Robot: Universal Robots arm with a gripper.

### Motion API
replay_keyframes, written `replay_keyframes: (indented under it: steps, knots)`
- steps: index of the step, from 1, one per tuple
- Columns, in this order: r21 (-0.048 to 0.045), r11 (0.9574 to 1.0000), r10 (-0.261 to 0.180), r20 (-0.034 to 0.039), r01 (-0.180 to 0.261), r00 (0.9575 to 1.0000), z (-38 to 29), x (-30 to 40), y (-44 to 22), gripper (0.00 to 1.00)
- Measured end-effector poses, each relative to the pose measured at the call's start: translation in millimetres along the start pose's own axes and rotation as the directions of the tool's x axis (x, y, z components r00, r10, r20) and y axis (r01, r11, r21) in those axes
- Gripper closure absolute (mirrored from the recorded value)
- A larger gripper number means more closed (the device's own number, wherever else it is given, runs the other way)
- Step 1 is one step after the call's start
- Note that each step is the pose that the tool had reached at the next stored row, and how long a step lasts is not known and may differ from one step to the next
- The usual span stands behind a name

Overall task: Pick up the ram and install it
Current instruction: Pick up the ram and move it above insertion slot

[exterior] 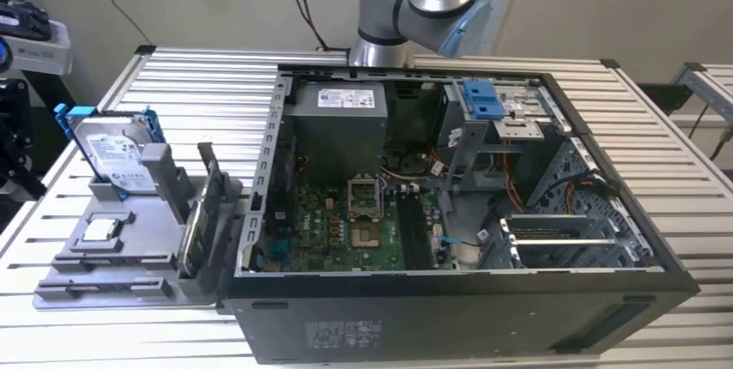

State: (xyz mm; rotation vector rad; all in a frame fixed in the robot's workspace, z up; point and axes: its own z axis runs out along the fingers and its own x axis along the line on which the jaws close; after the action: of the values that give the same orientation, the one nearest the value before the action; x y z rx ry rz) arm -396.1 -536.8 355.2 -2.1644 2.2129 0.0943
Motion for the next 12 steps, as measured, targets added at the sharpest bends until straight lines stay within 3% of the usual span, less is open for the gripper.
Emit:
replay_keyframes:
  steps: [1,3,4,6,8,9,12]
  knots:
    - [0.0,1.0,0.0,0.0,0.0,1.0,0.0,0.0,0.0,0.88]
    - [0.0,1.0,0.0,0.0,0.0,1.0,0.0,0.0,0.0,0.76]
    - [0.0,1.0,0.0,0.0,0.0,1.0,0.0,0.0,0.0,0.76]
    - [-0.0001,1.0,0.0,-0.0001,0.0,1.0,0.0,0.0,0.0,0.64]
    - [0.0,1.0,0.0,0.0,0.0,1.0,0.0,0.0,0.0,0.64]
    - [0.0,1.0,0.0,0.0,0.0,1.0,0.0,0.0,0.0,0.58]
    - [-0.0001,1.0,0.0,0.0,0.0,1.0,0.0,0.0,0.0,0.58]
